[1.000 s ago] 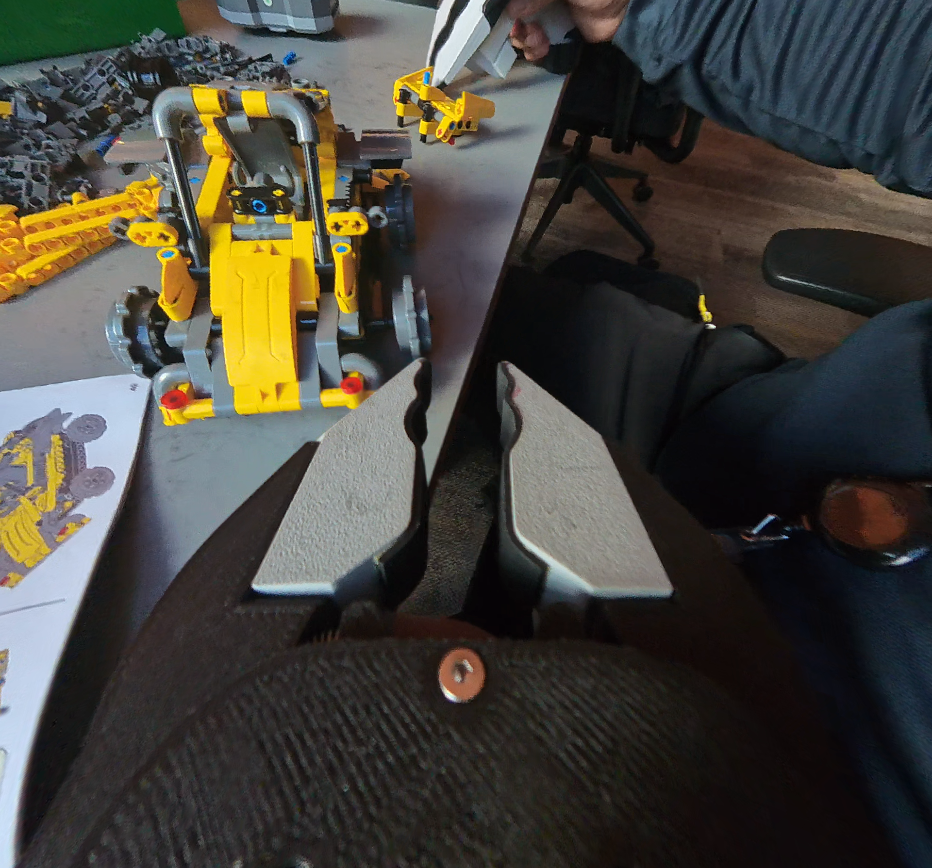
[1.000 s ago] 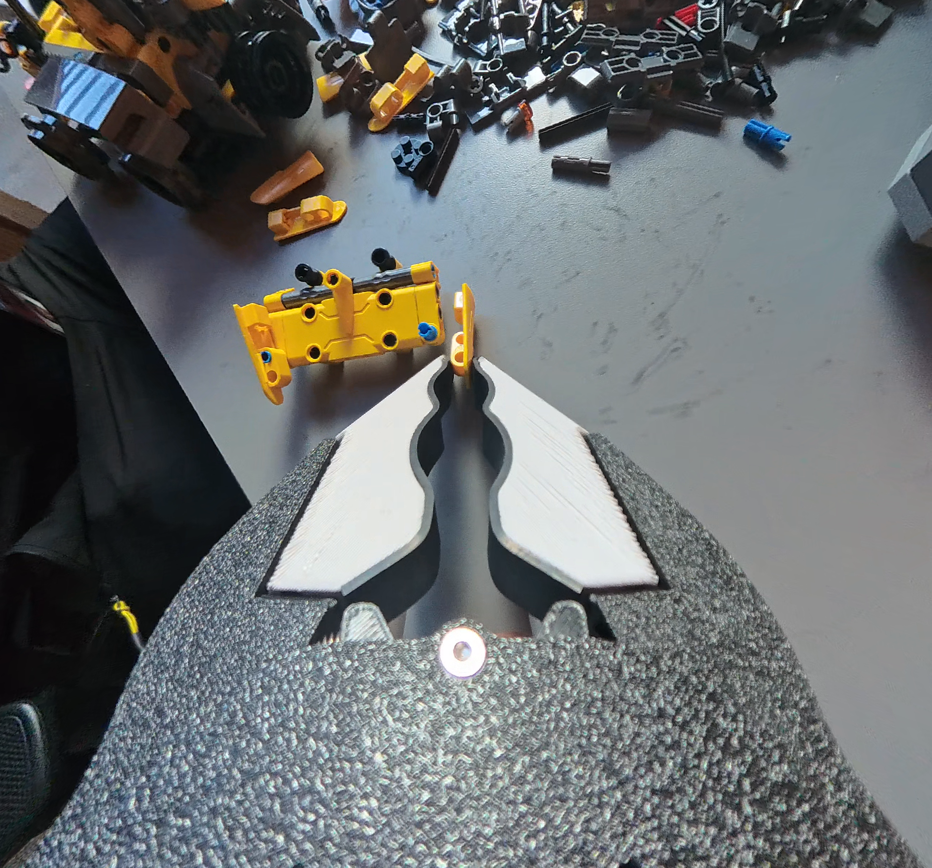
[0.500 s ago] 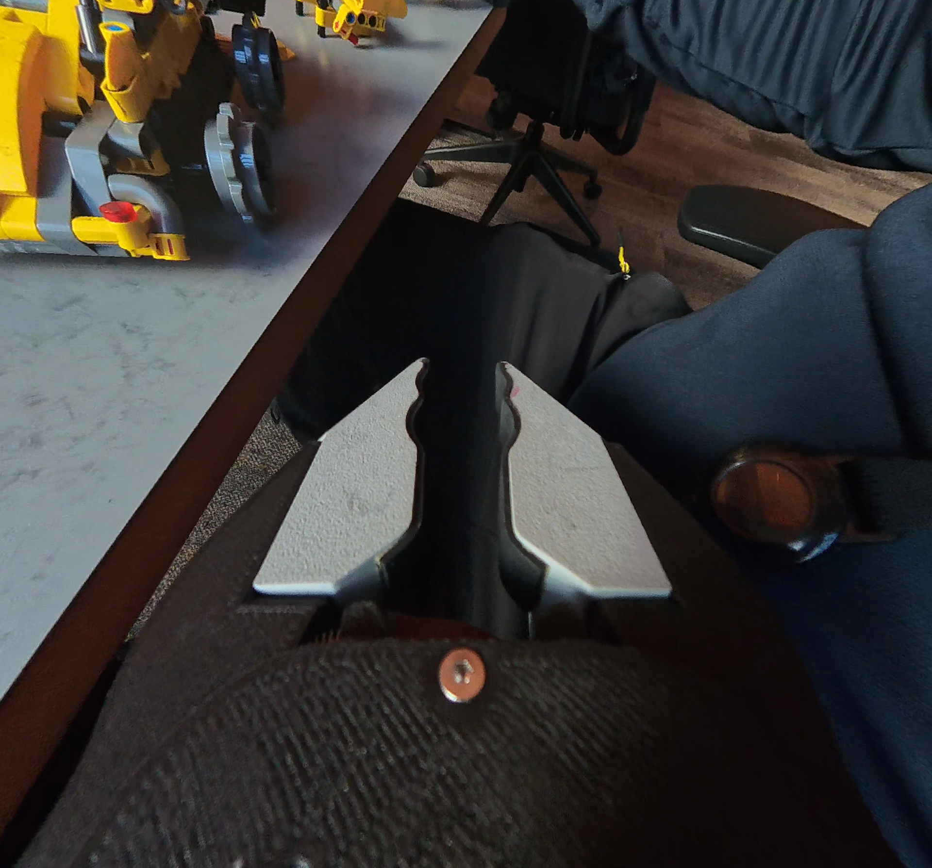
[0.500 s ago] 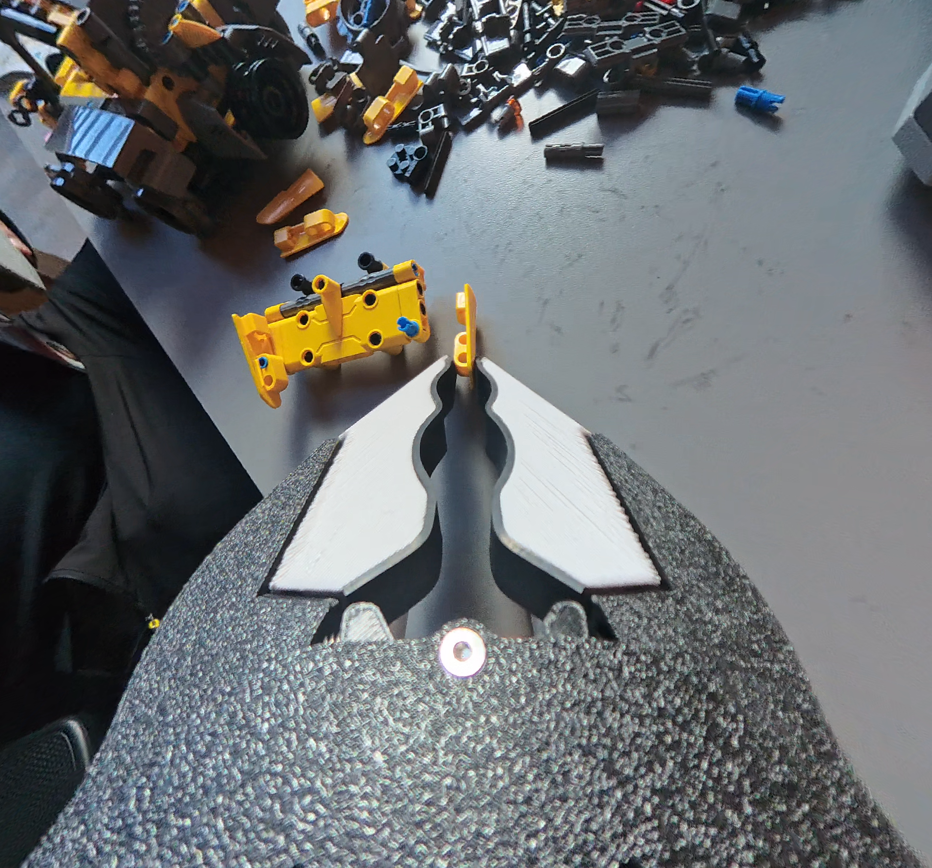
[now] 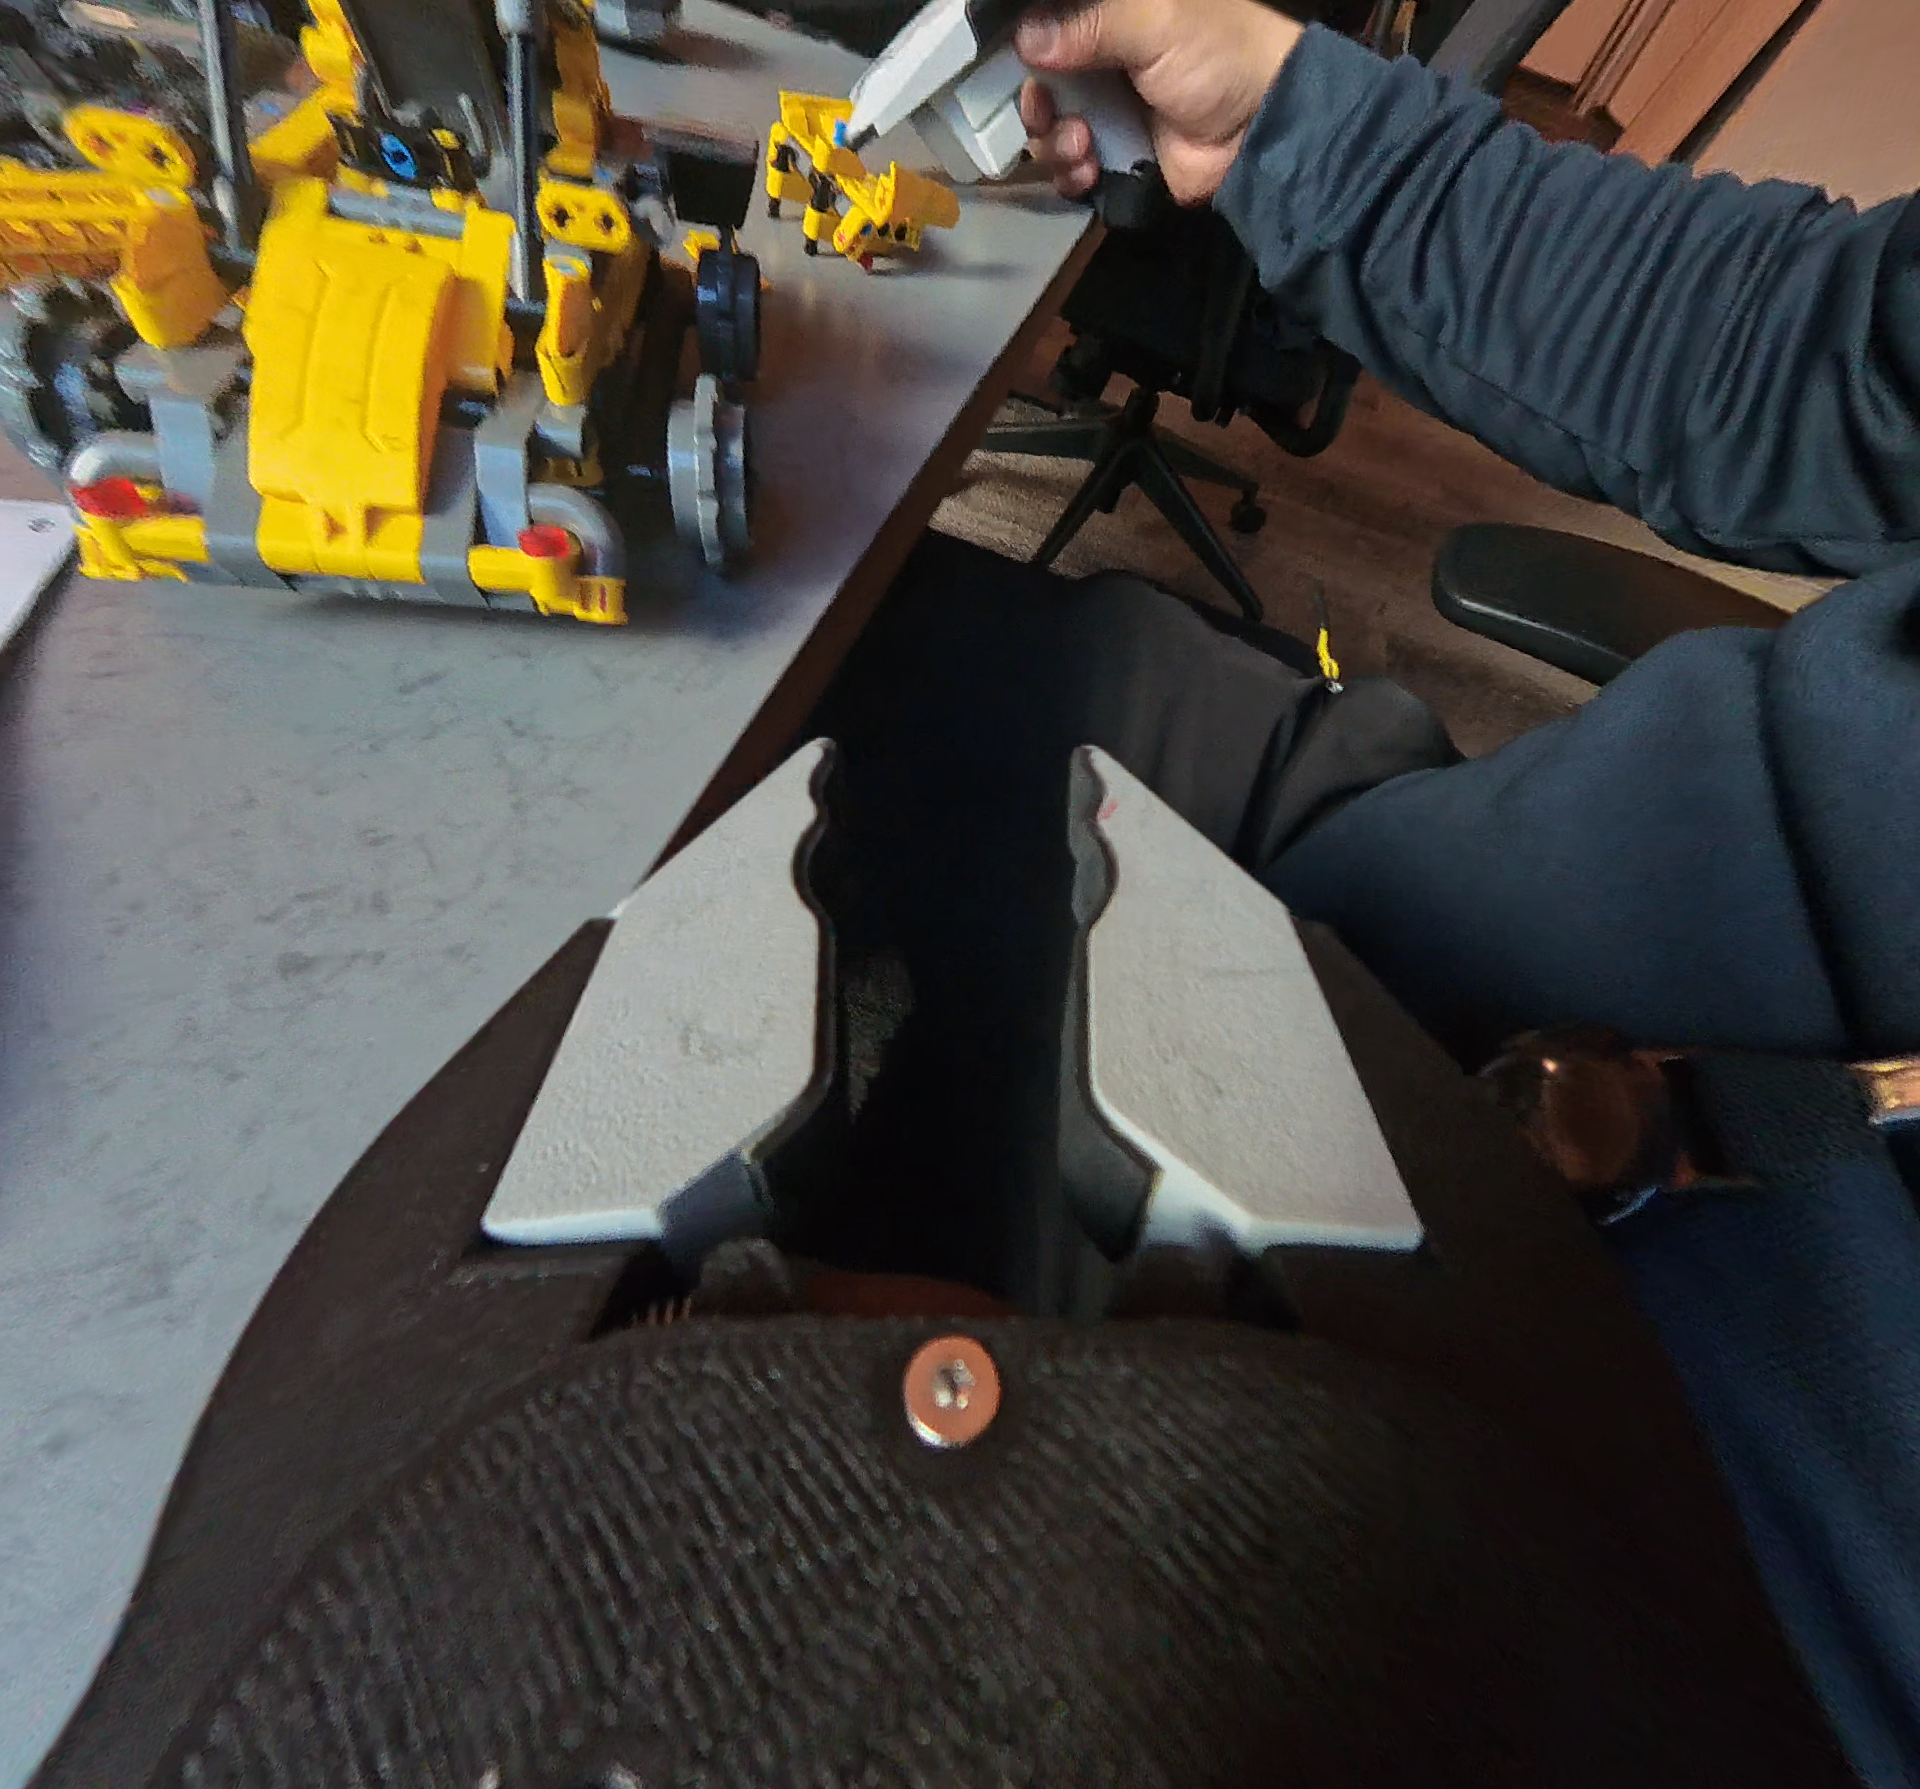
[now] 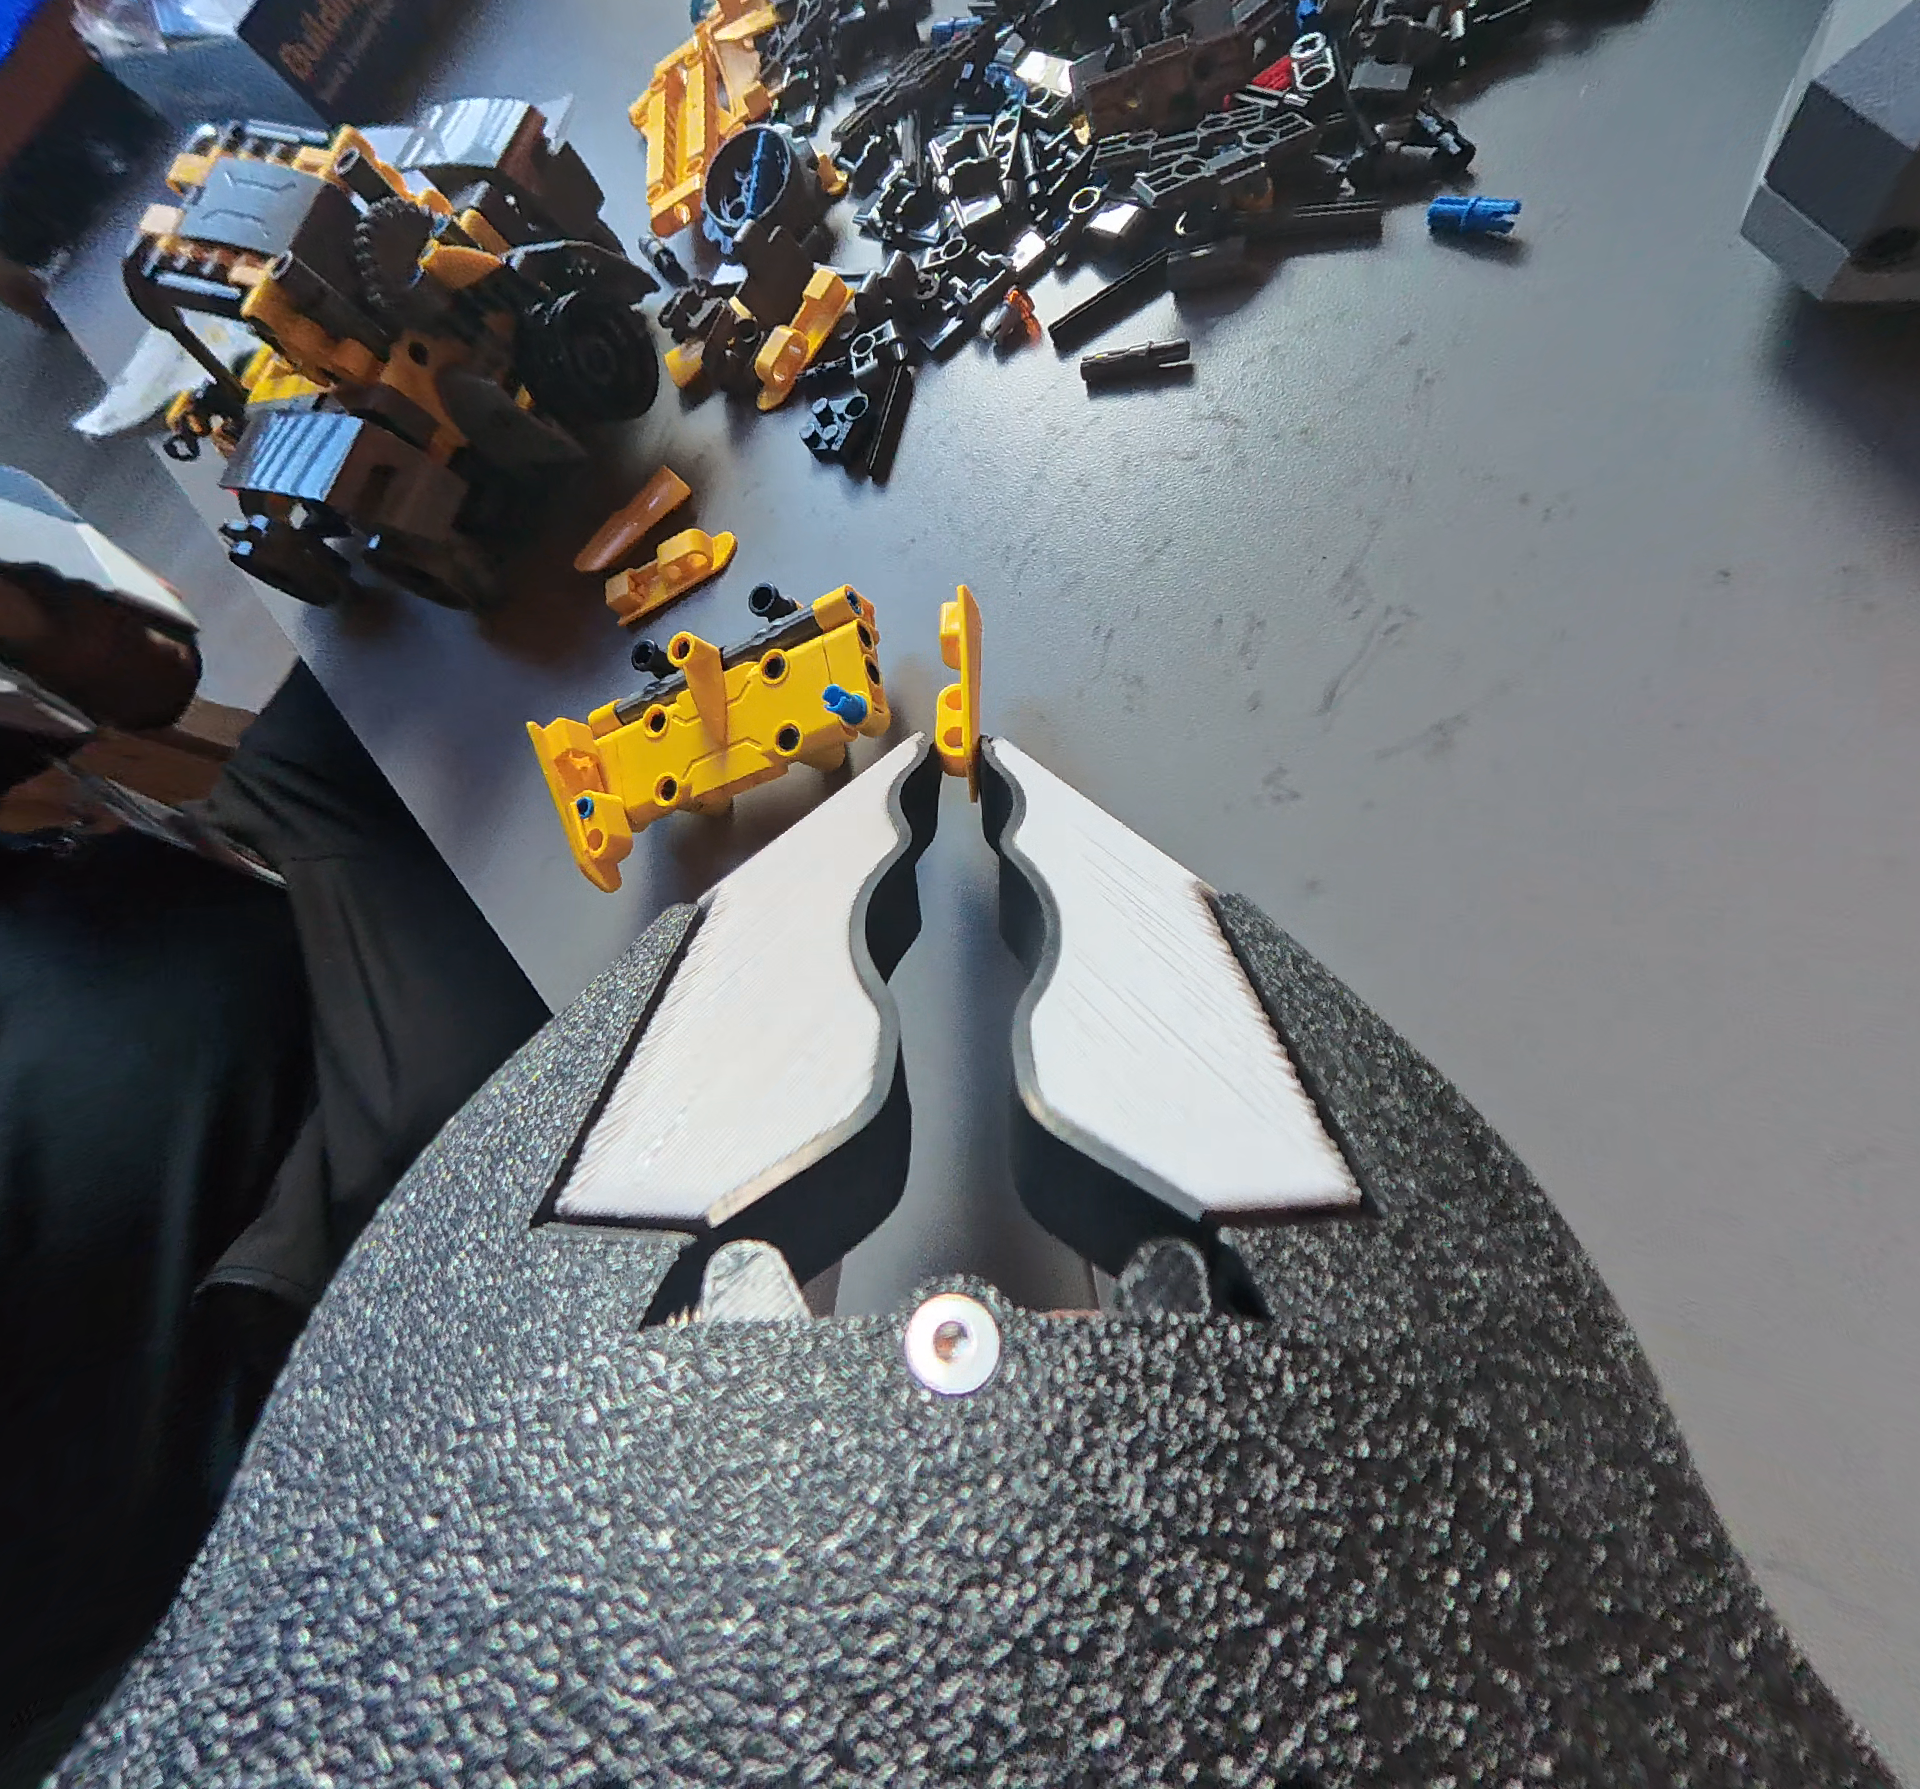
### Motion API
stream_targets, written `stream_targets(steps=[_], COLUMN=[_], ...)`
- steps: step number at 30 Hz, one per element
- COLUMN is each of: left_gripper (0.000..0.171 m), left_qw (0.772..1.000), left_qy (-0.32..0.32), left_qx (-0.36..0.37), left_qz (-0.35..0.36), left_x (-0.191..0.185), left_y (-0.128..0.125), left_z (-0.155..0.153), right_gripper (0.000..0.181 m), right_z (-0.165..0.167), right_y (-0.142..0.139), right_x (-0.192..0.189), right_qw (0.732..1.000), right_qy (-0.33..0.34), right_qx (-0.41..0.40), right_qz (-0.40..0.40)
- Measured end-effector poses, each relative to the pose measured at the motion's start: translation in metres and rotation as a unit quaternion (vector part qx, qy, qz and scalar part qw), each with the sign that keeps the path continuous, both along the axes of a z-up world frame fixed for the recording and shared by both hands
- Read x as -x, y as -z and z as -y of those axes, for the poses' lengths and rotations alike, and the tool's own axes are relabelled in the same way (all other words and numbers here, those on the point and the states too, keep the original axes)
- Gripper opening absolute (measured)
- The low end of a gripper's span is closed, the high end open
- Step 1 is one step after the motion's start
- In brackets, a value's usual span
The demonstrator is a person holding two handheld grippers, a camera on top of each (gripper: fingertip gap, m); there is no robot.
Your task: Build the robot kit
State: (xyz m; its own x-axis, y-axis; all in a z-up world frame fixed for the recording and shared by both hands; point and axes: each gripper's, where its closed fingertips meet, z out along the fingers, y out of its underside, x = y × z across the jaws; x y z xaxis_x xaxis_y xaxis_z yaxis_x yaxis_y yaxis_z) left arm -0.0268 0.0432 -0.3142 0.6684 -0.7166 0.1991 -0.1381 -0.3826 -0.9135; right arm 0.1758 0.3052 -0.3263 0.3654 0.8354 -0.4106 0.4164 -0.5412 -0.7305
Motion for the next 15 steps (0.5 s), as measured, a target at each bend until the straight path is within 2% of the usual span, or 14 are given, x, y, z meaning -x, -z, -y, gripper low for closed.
stream_targets(steps=[3, 6, 8, 10, 13, 15], left_gripper=[0.052, 0.053, 0.054, 0.059, 0.054, 0.051], left_qw=[0.998, 0.987, 0.973, 0.969, 0.946, 0.938], left_qy=[-0.044, -0.138, -0.194, -0.199, -0.236, -0.247], left_qx=[-0.040, -0.040, -0.030, 0.000, -0.004, 0.009], left_qz=[-0.021, -0.074, -0.117, -0.145, -0.220, -0.244], left_x=[0.014, 0.060, 0.098, 0.113, 0.139, 0.148], left_y=[-0.017, -0.023, -0.022, -0.015, -0.005, 0.005], left_z=[-0.013, -0.035, -0.049, -0.057, -0.076, -0.085], right_gripper=[0.007, 0.007, 0.007, 0.007, 0.007, 0.007], right_z=[-0.001, 0.000, 0.001, 0.001, 0.001, 0.001], right_y=[-0.001, -0.001, -0.001, -0.002, -0.002, -0.002], right_x=[-0.001, 0.000, 0.000, 0.000, 0.000, 0.000], right_qw=[1.000, 1.000, 1.000, 1.000, 0.999, 0.999], right_qy=[0.003, 0.000, -0.003, -0.003, -0.002, -0.002], right_qx=[0.013, 0.016, 0.019, 0.023, 0.027, 0.027], right_qz=[-0.009, -0.011, -0.013, -0.016, -0.018, -0.018])
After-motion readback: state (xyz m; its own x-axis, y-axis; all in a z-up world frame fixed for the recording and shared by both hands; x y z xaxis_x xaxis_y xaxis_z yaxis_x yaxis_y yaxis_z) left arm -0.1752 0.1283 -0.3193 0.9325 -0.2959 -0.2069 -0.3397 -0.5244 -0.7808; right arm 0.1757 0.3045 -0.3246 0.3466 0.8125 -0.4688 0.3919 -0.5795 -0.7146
